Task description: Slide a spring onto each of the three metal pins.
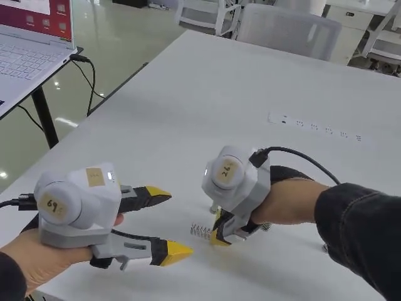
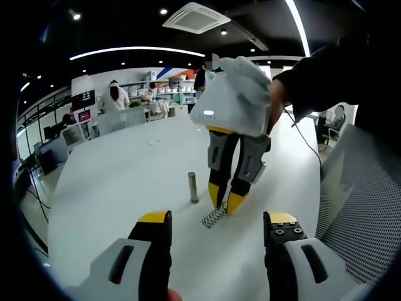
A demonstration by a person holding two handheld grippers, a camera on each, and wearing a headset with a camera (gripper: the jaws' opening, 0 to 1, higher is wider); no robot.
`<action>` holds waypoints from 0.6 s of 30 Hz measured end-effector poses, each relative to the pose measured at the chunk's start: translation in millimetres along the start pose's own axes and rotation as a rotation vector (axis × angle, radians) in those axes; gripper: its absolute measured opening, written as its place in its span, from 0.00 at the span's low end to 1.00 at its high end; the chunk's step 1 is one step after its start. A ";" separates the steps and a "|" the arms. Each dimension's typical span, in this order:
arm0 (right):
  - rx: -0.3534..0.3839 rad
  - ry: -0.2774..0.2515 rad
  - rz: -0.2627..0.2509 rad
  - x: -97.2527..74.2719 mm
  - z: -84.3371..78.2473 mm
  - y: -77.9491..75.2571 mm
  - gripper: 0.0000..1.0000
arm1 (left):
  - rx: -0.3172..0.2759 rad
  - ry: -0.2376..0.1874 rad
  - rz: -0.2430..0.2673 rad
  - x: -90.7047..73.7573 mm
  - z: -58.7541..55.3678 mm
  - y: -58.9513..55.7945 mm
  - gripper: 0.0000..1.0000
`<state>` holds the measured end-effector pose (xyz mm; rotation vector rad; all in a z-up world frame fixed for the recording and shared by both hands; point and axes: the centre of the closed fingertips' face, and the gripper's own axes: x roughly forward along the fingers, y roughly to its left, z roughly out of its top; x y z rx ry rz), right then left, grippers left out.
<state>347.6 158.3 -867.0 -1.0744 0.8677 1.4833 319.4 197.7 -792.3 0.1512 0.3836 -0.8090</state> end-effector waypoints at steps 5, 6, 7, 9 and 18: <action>0.004 -0.007 -0.004 -2.9 0.9 -0.8 0.13 | 0.002 0.001 -0.001 0.5 0.2 -0.1 0.57; 0.005 -0.008 -0.004 -3.7 1.1 -0.6 0.13 | 0.002 0.001 -0.002 0.7 0.1 -0.3 0.57; 0.008 -0.009 0.000 -4.8 1.3 0.2 0.13 | 0.001 0.002 -0.003 1.2 -0.4 -0.3 0.57; 0.008 -0.009 -0.001 -6.1 1.4 1.0 0.13 | -0.001 0.006 -0.005 1.9 -1.8 -0.8 0.56; -0.022 -0.020 0.010 -26.3 6.0 10.6 0.13 | 0.009 0.015 -0.026 7.0 -2.3 -5.9 0.55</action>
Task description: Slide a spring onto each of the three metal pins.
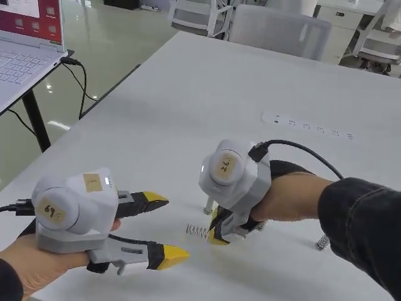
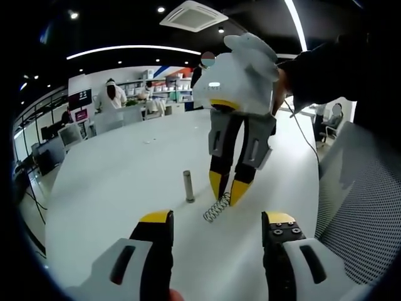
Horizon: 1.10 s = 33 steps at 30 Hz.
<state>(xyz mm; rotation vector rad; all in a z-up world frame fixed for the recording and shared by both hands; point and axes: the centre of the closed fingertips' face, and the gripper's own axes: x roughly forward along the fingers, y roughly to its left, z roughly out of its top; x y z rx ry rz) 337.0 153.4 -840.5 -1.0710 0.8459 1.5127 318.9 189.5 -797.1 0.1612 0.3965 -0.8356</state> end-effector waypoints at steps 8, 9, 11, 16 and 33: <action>-0.028 -0.018 0.008 -19.6 3.7 8.3 0.13 | 0.020 -0.006 -0.021 4.8 6.0 -3.6 0.49; -0.030 -0.017 0.009 -20.8 3.3 9.2 0.13 | 0.023 -0.006 -0.024 5.4 6.4 -4.3 0.48; -0.038 -0.015 0.009 -24.2 3.0 11.6 0.13 | 0.029 -0.005 -0.032 6.7 7.8 -6.2 0.46; -0.058 -0.020 0.009 -32.7 5.7 16.9 0.13 | 0.048 -0.010 -0.054 9.6 11.9 -11.1 0.41; -0.113 -0.024 0.003 -47.8 9.5 24.7 0.13 | 0.098 -0.030 -0.108 12.7 22.1 -22.7 0.21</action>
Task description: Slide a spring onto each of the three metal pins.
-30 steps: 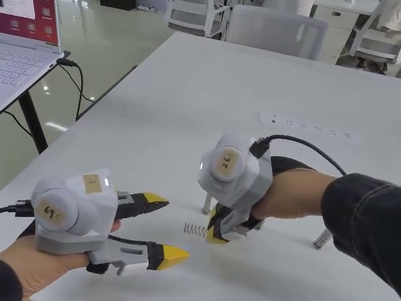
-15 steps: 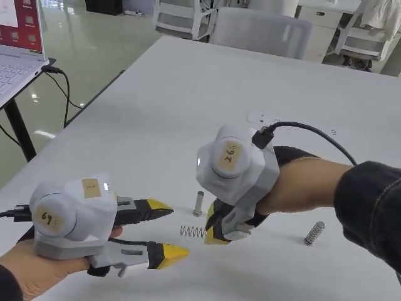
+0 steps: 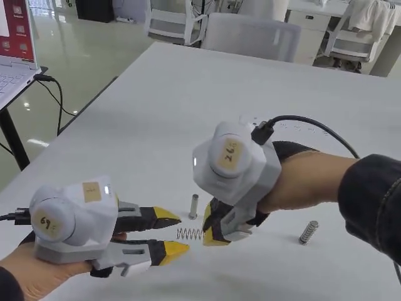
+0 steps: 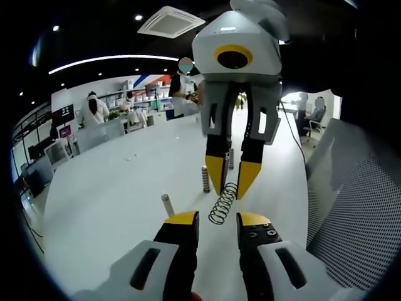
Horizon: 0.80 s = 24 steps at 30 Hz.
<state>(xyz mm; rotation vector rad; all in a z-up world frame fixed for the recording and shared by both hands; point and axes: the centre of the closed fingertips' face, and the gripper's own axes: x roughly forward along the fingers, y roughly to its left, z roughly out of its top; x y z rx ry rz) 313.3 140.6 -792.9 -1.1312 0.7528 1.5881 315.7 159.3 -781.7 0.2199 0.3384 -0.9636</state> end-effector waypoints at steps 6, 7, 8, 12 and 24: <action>-0.024 -0.004 0.011 -1.3 0.3 3.5 0.13 | 0.012 -0.002 -0.019 -0.2 1.2 -4.3 0.14; -0.027 -0.004 0.014 -1.3 0.5 4.2 0.13 | 0.012 -0.001 -0.021 -0.3 1.1 -5.0 0.14; -0.032 -0.004 0.018 -1.2 0.5 5.3 0.13 | 0.012 0.000 -0.024 -0.3 1.0 -5.9 0.13; -0.052 -0.004 0.023 -0.9 0.9 7.3 0.13 | 0.015 0.002 -0.040 -0.2 0.5 -9.3 0.10; -0.070 0.001 0.045 0.2 -0.9 12.2 0.13 | 0.018 0.011 -0.069 1.1 -2.2 -14.7 0.08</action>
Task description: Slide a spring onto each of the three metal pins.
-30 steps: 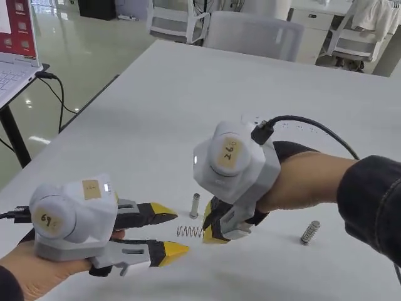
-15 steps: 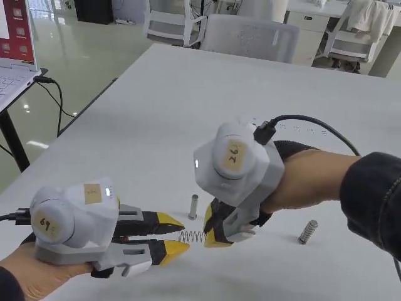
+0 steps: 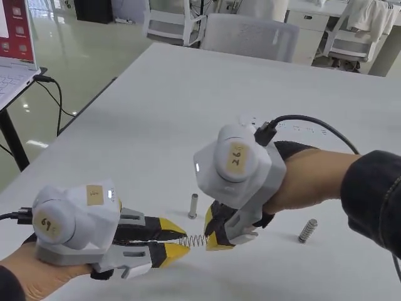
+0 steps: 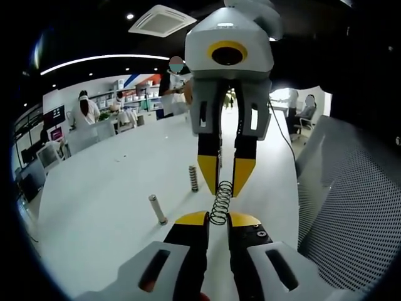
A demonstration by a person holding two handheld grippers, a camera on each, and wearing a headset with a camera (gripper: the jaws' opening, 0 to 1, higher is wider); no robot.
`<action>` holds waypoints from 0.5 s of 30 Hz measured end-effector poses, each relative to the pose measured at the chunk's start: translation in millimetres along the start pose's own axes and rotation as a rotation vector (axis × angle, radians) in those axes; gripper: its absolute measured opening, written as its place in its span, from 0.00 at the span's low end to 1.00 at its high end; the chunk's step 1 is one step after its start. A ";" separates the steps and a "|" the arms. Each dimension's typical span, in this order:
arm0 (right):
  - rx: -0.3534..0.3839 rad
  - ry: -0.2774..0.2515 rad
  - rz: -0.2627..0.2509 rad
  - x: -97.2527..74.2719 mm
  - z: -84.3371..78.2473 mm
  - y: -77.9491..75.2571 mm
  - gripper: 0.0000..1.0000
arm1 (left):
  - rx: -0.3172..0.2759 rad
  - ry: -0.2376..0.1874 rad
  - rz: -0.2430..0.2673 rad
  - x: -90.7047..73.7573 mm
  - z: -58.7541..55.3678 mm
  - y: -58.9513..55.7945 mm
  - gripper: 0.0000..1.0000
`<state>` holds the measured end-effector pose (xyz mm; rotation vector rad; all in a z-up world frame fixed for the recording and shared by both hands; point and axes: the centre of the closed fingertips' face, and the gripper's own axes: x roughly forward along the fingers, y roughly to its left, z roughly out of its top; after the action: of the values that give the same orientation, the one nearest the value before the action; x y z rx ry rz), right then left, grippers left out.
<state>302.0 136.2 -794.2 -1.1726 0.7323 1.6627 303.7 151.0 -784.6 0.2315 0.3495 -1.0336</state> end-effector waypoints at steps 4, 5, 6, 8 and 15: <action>0.004 0.000 0.004 0.7 -0.4 0.9 0.13 | 0.000 -0.001 -0.006 0.1 0.0 -0.6 0.08; 0.006 0.001 0.004 0.8 -0.6 0.8 0.13 | -0.001 -0.001 -0.008 0.0 -0.1 -0.8 0.08; 0.006 0.002 0.004 1.0 -0.7 0.9 0.13 | -0.001 -0.002 -0.010 0.0 0.0 -1.0 0.08; 0.005 -0.001 0.004 1.6 -0.7 0.7 0.13 | 0.000 -0.002 -0.012 -0.4 0.0 -0.7 0.08; 0.012 0.002 0.008 2.9 -2.9 0.1 0.13 | -0.004 -0.009 -0.021 -1.3 1.7 -1.7 0.07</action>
<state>302.7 134.7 -798.0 -1.1648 0.7483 1.6621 301.9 150.6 -782.7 0.2202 0.3467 -1.0543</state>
